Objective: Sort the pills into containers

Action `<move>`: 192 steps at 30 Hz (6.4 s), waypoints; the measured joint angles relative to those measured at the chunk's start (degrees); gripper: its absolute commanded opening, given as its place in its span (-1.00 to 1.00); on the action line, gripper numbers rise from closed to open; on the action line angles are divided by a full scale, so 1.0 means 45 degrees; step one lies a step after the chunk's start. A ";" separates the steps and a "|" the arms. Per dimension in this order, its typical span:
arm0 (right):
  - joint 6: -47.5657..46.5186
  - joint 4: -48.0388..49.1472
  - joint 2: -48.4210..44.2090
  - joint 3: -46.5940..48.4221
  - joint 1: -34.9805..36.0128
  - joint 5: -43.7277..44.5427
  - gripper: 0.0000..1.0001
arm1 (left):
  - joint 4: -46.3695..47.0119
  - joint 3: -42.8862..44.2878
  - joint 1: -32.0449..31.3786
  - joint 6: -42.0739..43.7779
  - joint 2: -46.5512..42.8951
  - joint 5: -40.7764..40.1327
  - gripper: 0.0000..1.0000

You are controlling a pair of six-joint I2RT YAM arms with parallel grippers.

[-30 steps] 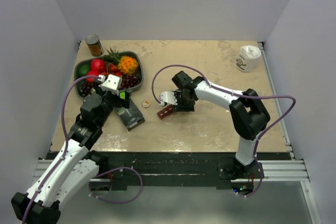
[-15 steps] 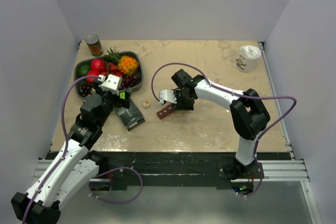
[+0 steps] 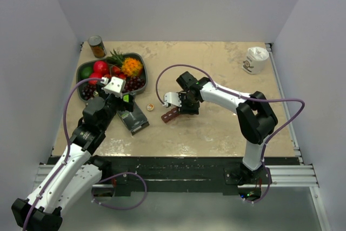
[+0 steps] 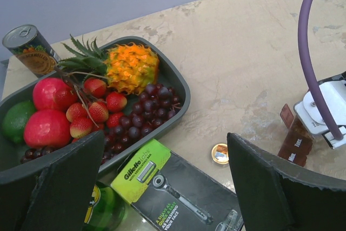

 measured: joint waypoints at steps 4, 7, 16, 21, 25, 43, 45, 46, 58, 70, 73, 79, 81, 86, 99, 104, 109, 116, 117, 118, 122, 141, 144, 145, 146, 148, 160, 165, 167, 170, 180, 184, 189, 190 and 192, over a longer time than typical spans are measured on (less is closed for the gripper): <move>0.0107 0.0010 0.0000 0.0000 -0.0005 -0.0024 -0.95 | 0.0000 0.0000 0.0000 0.0000 0.0000 0.0005 0.99; 0.0219 0.0044 0.0000 0.0000 -0.0005 -0.0078 -0.95 | 0.0000 0.0000 0.0000 0.0000 0.0000 0.0005 0.99; 0.0651 0.0291 -0.0296 -0.0189 -0.0160 -0.0699 -0.95 | 0.0000 0.0000 0.0000 -0.0005 0.0005 0.0000 0.99; 0.1083 0.0724 -0.1452 -0.0656 -0.0359 -0.1307 -0.95 | 0.0010 0.0000 0.0000 -0.0044 0.0097 0.0010 0.99; 0.1549 0.1209 -0.2754 -0.1166 -0.0636 -0.2050 -0.94 | 0.0107 -0.0005 0.0000 -0.0151 0.0364 0.0151 0.99; 0.4308 0.5183 -0.8874 -0.4867 -0.5595 -1.0579 -0.94 | -0.0495 0.0379 0.0000 -0.2516 0.3827 0.3147 0.99; 0.4779 0.5620 -0.8956 -0.4915 -0.5688 -1.1424 -0.94 | -0.0656 0.0661 0.0000 -0.2701 0.4148 0.3337 0.98; 0.5032 0.5892 -0.8961 -0.4974 -0.5697 -1.1837 -0.94 | -0.0767 0.0860 0.0000 -0.2764 0.4362 0.3419 0.97; 0.6028 0.6683 -0.8961 -0.5294 -0.5707 -1.3061 -0.93 | -0.2084 0.2686 0.0000 -0.3167 0.7305 0.4197 0.96; 0.5999 0.6679 -0.8956 -0.5299 -0.5712 -1.3051 -0.93 | -0.2433 0.3264 -0.0534 -0.3152 0.8500 0.4046 0.96; 0.5989 0.6669 -0.8952 -0.5299 -0.5746 -1.3051 -0.93 | -0.2555 0.3575 -0.0981 -0.3089 0.9015 0.3638 0.96; 0.5945 0.6654 -0.8937 -0.5299 -0.5780 -1.3036 -0.93 | -0.2832 0.3832 -0.1462 -0.2997 0.9627 0.2919 0.95; 0.5931 0.6654 -0.8932 -0.5299 -0.5785 -1.3036 -0.93 | -0.2856 0.3881 -0.1472 -0.2929 0.9772 0.2744 0.93; 0.5906 0.6635 -0.8932 -0.5299 -0.5809 -1.3032 -0.93 | -0.2890 0.4080 -0.1472 -0.2817 1.0404 0.2370 0.89; 0.5887 0.6601 -0.8908 -0.5387 -0.5853 -1.3007 -0.93 | -0.3050 0.5037 -0.1472 -0.2448 1.2842 0.1598 0.52; 0.5872 0.6577 -0.8816 -0.5421 -0.5853 -1.3007 -0.92 | -0.3070 0.5149 -0.1472 -0.2390 1.3270 0.1200 0.47; 0.5863 0.6562 -0.8762 -0.5421 -0.5853 -1.3007 -0.93 | -0.3050 0.5270 -0.1457 -0.2380 1.3546 0.0957 0.38; 0.5858 0.6552 -0.8757 -0.5421 -0.5863 -1.3007 -0.93 | -0.3055 0.5289 -0.1457 -0.2375 1.3872 0.0937 0.30; 0.5858 0.6552 -0.8757 -0.5421 -0.5863 -1.3007 -0.93 | -0.3055 0.5289 -0.1447 -0.2375 1.3896 0.0923 0.30; 0.5858 0.6552 -0.8757 -0.5425 -0.5863 -1.3007 -0.93 | -0.3060 0.5289 -0.1443 -0.2375 1.3916 0.0889 0.29; 0.5858 0.6552 -0.8757 -0.5425 -0.5892 -1.3007 -0.93 | -0.3143 0.5440 -0.1438 -0.2375 1.4013 0.0699 0.23; 0.5858 0.6518 -0.8757 -0.5425 -0.5935 -1.3007 -0.93 | -0.3245 0.5960 -0.1433 -0.2380 1.4435 0.0471 0.08; 0.5853 0.6518 -0.8757 -0.5425 -0.5935 -1.3007 -0.93 | -0.3249 0.5960 -0.1433 -0.2380 1.4435 0.0471 0.08; 0.5853 0.6518 -0.8757 -0.5425 -0.5935 -1.3007 -0.93 | -0.3249 0.5960 -0.1433 -0.2385 1.4435 0.0471 0.01; 0.5853 0.6518 -0.8757 -0.5425 -0.5935 -1.3007 -0.93 | -0.3249 0.5960 -0.1433 -0.2385 1.4435 0.0476 -0.03; 0.5853 0.6518 -0.8757 -0.5425 -0.5935 -1.3007 -0.93 | -0.3264 0.5960 -0.1433 -0.2390 1.4435 0.0481 -0.33; 0.5761 0.6494 -0.8757 -0.5445 -0.5989 -1.3002 -0.93 | -0.3376 0.5950 -0.1433 -0.2395 1.4333 0.0636 -0.72; 0.5654 0.6426 -0.8748 -0.5484 -0.6013 -1.3002 -0.93 | -0.3468 0.5780 -0.1433 -0.2414 1.3546 0.0933 -0.73; 0.5634 0.6416 -0.8714 -0.5498 -0.6013 -1.2998 -0.92 | -0.3410 0.5688 -0.1433 -0.2467 1.2910 0.1146 -0.73; 0.5561 0.6416 -0.8631 -0.5508 -0.6013 -1.2978 -0.92 | -0.3220 0.5542 -0.1433 -0.2603 1.1953 0.1569 -0.74; 0.5367 0.6373 -0.8505 -0.5707 -0.6018 -1.2832 -0.92 | -0.2025 0.4663 -0.1433 -0.3623 0.9248 0.4027 -0.75; 0.5260 0.6295 -0.8500 -0.5707 -0.6018 -1.2658 -0.92 | -0.1248 0.4371 -0.1433 -0.4255 0.8461 0.5406 -0.75; 0.4969 0.6071 -0.8500 -0.5707 -0.6018 -1.2560 -0.92 | 0.0097 0.3866 -0.1433 -0.5343 0.7873 0.7106 -0.75; 0.4872 0.5965 -0.8500 -0.5707 -0.6018 -1.2517 -0.92 | 0.0447 0.3691 -0.1433 -0.5581 0.7766 0.7461 -0.75; 0.4711 0.5770 -0.8500 -0.5707 -0.6018 -1.2371 -0.92 | 0.1054 0.3337 -0.1433 -0.6130 0.7582 0.8102 -0.75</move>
